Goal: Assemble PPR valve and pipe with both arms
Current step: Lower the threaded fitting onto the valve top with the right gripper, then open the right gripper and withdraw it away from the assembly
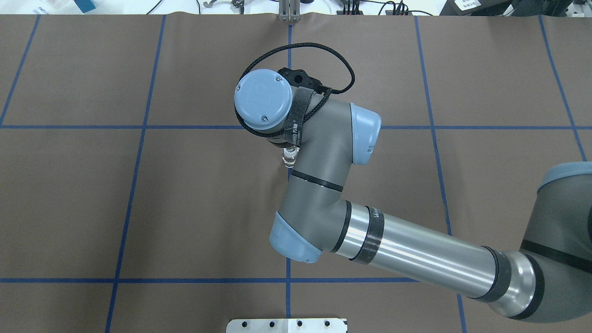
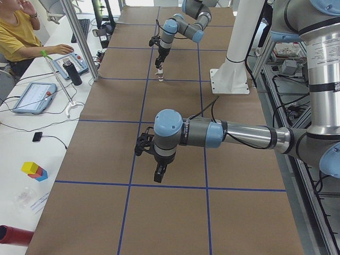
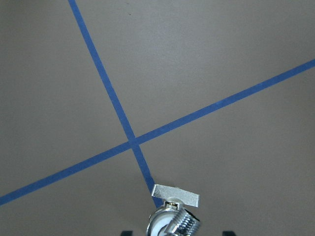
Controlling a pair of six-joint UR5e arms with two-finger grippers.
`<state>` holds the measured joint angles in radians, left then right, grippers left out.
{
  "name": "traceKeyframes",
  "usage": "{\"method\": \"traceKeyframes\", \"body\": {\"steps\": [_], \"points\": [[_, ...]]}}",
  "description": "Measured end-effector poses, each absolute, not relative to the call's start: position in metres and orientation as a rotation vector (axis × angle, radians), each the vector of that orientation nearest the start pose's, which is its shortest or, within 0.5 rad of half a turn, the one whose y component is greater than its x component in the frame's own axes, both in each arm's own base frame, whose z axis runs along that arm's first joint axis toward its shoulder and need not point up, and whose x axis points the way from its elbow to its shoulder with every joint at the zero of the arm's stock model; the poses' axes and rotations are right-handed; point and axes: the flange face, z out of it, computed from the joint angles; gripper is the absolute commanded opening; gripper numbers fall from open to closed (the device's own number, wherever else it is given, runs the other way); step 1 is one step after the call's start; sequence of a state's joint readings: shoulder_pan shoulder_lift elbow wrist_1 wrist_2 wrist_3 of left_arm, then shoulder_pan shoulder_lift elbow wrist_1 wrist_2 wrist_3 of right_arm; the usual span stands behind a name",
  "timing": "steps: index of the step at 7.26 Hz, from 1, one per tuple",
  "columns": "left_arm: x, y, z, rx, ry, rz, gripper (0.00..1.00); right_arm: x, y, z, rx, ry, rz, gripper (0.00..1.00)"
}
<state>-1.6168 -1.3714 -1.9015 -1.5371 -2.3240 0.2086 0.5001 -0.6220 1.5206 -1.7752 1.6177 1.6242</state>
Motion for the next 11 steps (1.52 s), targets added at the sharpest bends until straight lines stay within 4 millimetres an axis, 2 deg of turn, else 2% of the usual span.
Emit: {"method": "traceKeyframes", "body": {"steps": [2, 3, 4, 5, 6, 8, 9, 10, 11], "points": [[-0.084, -0.407, 0.591, 0.188, 0.736, 0.191, 1.0, -0.57, -0.462, 0.109, 0.126, -0.713, 0.473, 0.99], [-0.084, -0.407, 0.591, 0.186, 0.736, 0.191, 1.0, -0.552, -0.47, 0.105, 0.135, -0.729, 0.436, 0.99], [-0.084, -0.406, 0.592, 0.183, 0.736, 0.19, 1.0, -0.522, -0.491, 0.104, 0.13, -0.746, 0.403, 0.99], [-0.084, -0.405, 0.594, 0.178, 0.737, 0.188, 1.0, -0.482, -0.516, 0.111, 0.13, -0.759, 0.358, 0.99], [-0.084, -0.404, 0.595, 0.173, 0.738, 0.186, 1.0, -0.437, -0.542, 0.127, 0.133, -0.767, 0.308, 0.99], [-0.084, -0.402, 0.604, 0.146, 0.741, 0.173, 1.0, -0.315, -0.603, 0.18, 0.146, -0.772, 0.176, 0.99], [-0.084, -0.401, 0.613, 0.127, 0.744, 0.164, 1.0, -0.248, -0.627, 0.22, 0.17, -0.758, 0.091, 0.99], [-0.084, -0.399, 0.619, 0.115, 0.745, 0.159, 1.0, -0.189, -0.64, 0.263, 0.19, -0.742, 0.004, 0.99], [-0.083, -0.398, 0.627, 0.099, 0.747, 0.152, 1.0, -0.133, -0.643, 0.312, 0.202, -0.728, -0.082, 0.99]]}}
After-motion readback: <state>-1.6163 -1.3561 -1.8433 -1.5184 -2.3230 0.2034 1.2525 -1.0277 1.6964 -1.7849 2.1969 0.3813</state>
